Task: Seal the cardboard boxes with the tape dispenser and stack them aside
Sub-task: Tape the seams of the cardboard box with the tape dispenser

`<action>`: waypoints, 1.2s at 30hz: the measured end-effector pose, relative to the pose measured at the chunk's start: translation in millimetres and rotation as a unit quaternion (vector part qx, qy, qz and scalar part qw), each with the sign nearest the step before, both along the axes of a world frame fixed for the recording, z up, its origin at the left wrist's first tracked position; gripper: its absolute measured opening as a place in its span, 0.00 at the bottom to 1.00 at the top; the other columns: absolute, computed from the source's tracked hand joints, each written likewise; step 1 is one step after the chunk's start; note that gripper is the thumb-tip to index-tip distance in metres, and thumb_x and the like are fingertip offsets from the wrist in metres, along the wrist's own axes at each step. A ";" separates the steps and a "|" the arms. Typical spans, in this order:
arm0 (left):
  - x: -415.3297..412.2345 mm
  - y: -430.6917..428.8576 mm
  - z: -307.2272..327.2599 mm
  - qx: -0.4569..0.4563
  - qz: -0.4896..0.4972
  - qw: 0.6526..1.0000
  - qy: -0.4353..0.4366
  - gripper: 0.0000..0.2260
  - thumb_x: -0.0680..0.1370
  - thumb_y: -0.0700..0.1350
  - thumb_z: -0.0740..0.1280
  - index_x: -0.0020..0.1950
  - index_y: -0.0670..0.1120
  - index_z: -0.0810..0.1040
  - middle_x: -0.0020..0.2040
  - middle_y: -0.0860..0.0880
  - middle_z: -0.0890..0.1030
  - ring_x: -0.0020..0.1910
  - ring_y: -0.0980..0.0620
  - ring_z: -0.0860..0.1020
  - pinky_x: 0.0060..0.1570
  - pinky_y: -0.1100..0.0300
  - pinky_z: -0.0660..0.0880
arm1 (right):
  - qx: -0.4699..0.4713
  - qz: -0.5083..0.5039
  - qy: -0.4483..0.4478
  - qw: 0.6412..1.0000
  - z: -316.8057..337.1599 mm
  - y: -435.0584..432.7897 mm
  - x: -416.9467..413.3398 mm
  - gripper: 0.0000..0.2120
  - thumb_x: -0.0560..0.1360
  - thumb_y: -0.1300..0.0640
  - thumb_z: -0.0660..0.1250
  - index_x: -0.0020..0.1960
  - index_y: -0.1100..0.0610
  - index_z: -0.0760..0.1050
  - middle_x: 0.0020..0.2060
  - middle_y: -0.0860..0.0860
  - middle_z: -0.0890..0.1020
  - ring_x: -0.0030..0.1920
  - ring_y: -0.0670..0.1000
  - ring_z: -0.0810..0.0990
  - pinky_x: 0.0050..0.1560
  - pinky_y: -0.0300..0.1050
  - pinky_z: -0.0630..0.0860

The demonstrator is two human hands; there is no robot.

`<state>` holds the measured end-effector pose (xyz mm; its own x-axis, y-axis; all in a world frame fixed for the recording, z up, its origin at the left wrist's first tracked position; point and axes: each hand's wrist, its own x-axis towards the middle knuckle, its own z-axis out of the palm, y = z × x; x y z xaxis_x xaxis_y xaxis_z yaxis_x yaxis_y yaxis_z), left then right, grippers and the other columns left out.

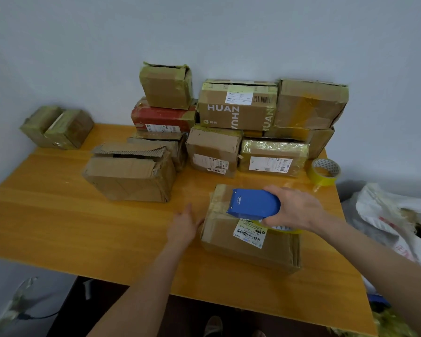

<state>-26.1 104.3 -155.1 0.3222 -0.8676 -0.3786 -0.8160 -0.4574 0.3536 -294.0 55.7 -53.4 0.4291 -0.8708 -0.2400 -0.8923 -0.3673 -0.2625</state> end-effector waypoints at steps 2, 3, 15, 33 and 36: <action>-0.4 2.4 10.5 -0.122 -0.020 0.992 -0.010 0.23 0.81 0.53 0.60 0.74 0.49 0.65 0.68 0.44 0.70 0.58 0.49 0.76 0.54 0.57 0.73 | 0.002 0.004 -0.003 1.000 0.6 -2.6 1.7 0.34 0.65 0.35 0.70 0.67 0.43 0.64 0.44 0.43 0.74 0.45 0.48 0.75 0.37 0.41 0.71; -3.7 3.0 15.0 -0.188 -0.059 0.980 -0.009 0.21 0.81 0.50 0.61 0.73 0.47 0.67 0.68 0.46 0.70 0.59 0.51 0.75 0.56 0.61 0.72 | 0.004 0.005 -0.003 1.000 1.1 -4.1 2.8 0.34 0.65 0.34 0.70 0.67 0.43 0.64 0.45 0.44 0.75 0.45 0.48 0.75 0.39 0.42 0.72; -41.0 20.1 10.6 -0.045 -0.384 0.914 -0.125 0.51 0.68 0.77 0.46 0.79 0.44 0.40 0.78 0.45 0.39 0.77 0.50 0.36 0.75 0.54 0.36 | 0.002 0.024 0.008 1.000 6.3 -4.1 9.3 0.36 0.63 0.31 0.70 0.65 0.45 0.65 0.48 0.44 0.78 0.46 0.48 0.77 0.40 0.42 0.73; -29.5 17.4 9.0 -0.038 -0.402 0.903 -0.148 0.54 0.61 0.80 0.39 0.75 0.45 0.31 0.76 0.47 0.31 0.76 0.51 0.34 0.75 0.55 0.35 | 0.038 -0.026 0.001 0.999 14.5 3.6 -15.8 0.30 0.64 0.33 0.70 0.60 0.46 0.70 0.45 0.45 0.78 0.44 0.50 0.78 0.41 0.48 0.79; -10.4 11.4 18.1 -0.032 -0.384 0.907 -0.173 0.47 0.68 0.75 0.36 0.77 0.46 0.36 0.77 0.47 0.36 0.77 0.51 0.37 0.76 0.54 0.39 | 0.039 -0.039 -0.035 0.998 12.1 6.5 -0.3 0.33 0.65 0.34 0.71 0.65 0.46 0.67 0.49 0.46 0.78 0.46 0.50 0.78 0.41 0.46 0.79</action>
<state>-36.5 115.7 -136.9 -0.2955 -0.9033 -0.3110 -0.9524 0.3039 0.0222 -294.3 62.3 -41.3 0.3785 -0.8822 -0.2801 -0.8958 -0.2730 -0.3506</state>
